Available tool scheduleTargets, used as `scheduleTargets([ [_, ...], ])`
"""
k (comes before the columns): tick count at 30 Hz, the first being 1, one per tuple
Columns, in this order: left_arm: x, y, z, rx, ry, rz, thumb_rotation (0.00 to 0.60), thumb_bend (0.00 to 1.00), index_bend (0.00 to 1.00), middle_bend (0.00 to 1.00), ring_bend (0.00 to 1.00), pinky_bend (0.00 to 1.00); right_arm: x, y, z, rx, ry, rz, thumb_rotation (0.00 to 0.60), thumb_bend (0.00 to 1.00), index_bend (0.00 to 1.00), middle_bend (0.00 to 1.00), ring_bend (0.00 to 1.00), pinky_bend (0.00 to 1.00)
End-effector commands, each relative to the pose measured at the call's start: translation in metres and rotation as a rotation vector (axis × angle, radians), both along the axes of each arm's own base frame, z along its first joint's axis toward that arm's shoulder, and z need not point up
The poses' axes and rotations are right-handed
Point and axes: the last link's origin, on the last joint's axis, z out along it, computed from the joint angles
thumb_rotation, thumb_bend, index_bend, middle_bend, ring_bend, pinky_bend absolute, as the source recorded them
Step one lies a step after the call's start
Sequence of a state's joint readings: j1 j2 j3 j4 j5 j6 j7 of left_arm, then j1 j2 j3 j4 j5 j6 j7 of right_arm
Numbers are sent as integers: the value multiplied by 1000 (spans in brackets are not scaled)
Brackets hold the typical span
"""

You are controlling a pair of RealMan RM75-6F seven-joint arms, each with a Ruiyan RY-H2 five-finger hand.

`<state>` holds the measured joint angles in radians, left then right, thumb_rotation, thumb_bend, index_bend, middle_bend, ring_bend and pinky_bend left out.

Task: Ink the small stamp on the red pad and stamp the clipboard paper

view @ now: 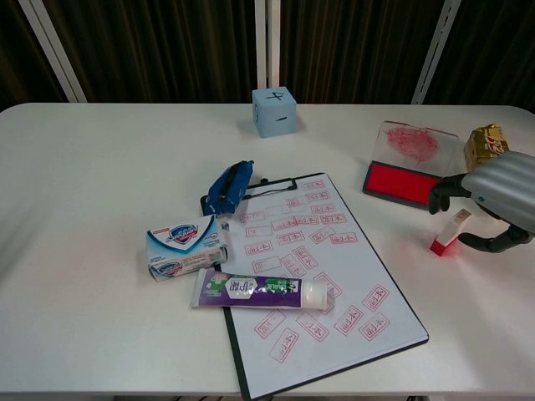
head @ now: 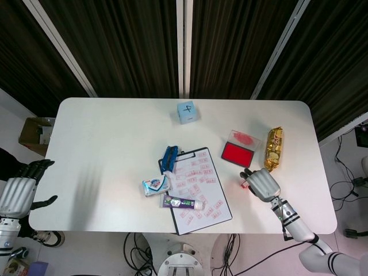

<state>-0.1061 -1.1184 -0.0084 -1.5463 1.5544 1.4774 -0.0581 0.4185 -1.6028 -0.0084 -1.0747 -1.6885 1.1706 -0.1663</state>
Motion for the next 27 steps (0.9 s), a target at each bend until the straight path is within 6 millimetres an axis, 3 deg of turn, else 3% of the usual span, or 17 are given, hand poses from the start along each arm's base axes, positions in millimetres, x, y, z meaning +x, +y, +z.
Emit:
scheduleTargets([
  [1,0,0,0,1,-1,-1,600,0,177,172,155,254,-1,0,-2,1,-1,0,600,230,415,399,709,939],
  [19,0,1,1,1,1,-1,600,0,177,172,155,254,-4,-2,-11,1,-12,-6,600,355,491,450,709,939],
  [27,0,1,3,5,2,1,600,0,177,171,155,254,-2,-4,-9,-17,-30,0,600,387,585,527,712,941],
])
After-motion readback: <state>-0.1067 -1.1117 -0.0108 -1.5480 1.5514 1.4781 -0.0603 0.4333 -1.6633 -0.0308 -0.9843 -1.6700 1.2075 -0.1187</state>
